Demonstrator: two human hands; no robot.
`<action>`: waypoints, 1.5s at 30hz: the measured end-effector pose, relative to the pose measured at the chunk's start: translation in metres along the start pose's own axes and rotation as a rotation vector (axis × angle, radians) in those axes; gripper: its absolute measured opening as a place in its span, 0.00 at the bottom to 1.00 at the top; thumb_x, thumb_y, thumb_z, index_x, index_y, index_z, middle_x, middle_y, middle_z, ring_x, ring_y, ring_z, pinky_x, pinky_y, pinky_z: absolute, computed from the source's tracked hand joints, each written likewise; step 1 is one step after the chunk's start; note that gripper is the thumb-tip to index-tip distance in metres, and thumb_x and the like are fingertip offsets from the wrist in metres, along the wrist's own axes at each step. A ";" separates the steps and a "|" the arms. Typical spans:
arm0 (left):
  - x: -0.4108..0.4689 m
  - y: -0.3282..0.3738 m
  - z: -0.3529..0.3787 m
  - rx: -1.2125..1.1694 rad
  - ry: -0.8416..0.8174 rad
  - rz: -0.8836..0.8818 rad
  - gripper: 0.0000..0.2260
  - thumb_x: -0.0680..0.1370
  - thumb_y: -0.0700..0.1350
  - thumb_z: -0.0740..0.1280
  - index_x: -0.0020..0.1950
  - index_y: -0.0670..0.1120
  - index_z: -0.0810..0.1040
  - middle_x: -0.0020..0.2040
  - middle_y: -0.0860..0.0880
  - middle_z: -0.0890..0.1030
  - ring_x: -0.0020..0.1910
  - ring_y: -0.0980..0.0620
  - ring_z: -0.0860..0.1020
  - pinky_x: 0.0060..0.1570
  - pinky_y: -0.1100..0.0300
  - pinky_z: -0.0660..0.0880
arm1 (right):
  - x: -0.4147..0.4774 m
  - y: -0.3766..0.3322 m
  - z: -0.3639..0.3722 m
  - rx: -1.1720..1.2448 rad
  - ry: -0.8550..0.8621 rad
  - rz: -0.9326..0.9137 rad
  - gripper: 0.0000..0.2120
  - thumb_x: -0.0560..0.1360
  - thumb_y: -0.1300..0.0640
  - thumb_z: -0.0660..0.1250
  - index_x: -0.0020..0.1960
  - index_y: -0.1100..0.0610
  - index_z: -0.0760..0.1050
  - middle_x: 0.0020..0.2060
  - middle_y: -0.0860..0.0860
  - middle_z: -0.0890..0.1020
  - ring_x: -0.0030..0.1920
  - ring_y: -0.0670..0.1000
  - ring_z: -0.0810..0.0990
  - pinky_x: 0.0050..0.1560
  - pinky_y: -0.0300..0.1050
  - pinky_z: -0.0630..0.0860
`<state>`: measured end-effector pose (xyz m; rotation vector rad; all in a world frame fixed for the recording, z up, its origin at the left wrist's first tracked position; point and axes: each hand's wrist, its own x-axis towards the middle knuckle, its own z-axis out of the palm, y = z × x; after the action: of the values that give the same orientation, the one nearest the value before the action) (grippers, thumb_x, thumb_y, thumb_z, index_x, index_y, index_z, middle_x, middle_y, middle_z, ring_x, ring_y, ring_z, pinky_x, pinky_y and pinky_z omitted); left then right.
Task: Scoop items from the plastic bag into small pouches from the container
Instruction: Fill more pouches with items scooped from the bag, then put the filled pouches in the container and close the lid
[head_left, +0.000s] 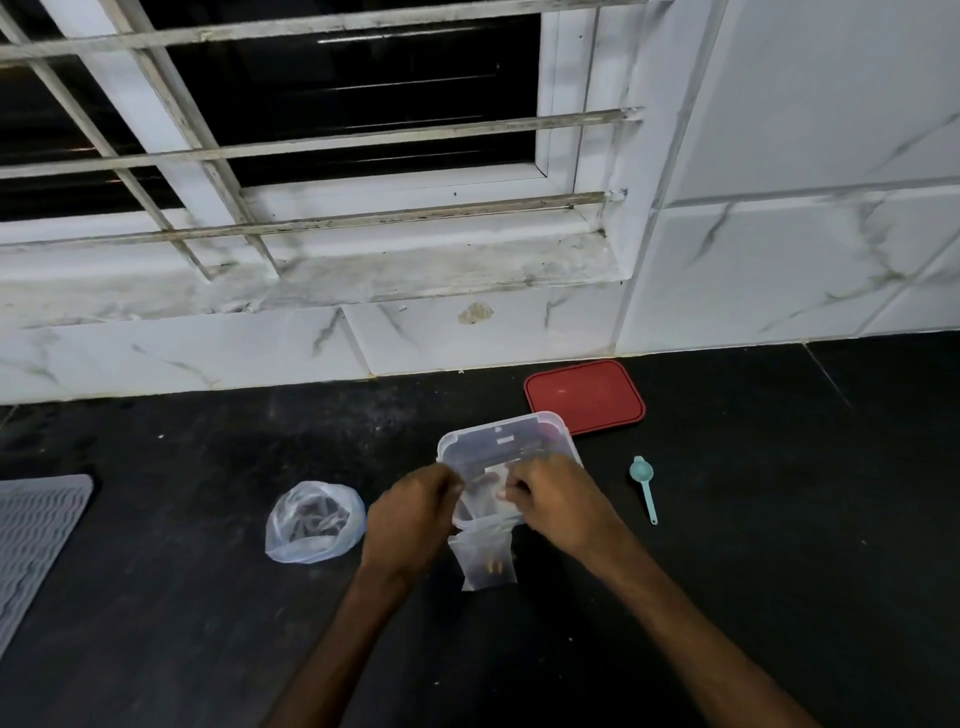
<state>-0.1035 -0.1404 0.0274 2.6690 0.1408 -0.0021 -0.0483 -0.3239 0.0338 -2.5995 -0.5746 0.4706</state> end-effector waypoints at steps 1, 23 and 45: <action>-0.009 -0.010 0.005 -0.007 -0.027 -0.054 0.07 0.80 0.53 0.62 0.48 0.53 0.78 0.45 0.55 0.83 0.45 0.53 0.81 0.42 0.56 0.76 | -0.005 -0.001 0.008 -0.028 -0.072 0.064 0.09 0.79 0.52 0.65 0.45 0.56 0.80 0.42 0.52 0.83 0.44 0.50 0.82 0.49 0.45 0.78; -0.031 -0.045 0.032 -0.389 -0.268 -0.022 0.08 0.74 0.49 0.74 0.35 0.54 0.80 0.32 0.56 0.82 0.31 0.60 0.80 0.36 0.62 0.76 | -0.024 -0.007 -0.002 -0.008 -0.049 0.044 0.03 0.71 0.56 0.74 0.44 0.53 0.84 0.40 0.46 0.85 0.37 0.41 0.79 0.44 0.39 0.74; -0.033 -0.039 0.021 -0.325 -0.219 0.010 0.09 0.77 0.51 0.69 0.38 0.62 0.77 0.34 0.62 0.80 0.38 0.65 0.79 0.39 0.68 0.74 | 0.055 0.007 0.026 -0.117 -0.270 -0.031 0.18 0.77 0.66 0.62 0.62 0.52 0.80 0.61 0.49 0.81 0.60 0.52 0.78 0.64 0.48 0.73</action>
<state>-0.1398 -0.1186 -0.0085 2.3259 0.0513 -0.2468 -0.0099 -0.2955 -0.0040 -2.6508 -0.7500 0.8083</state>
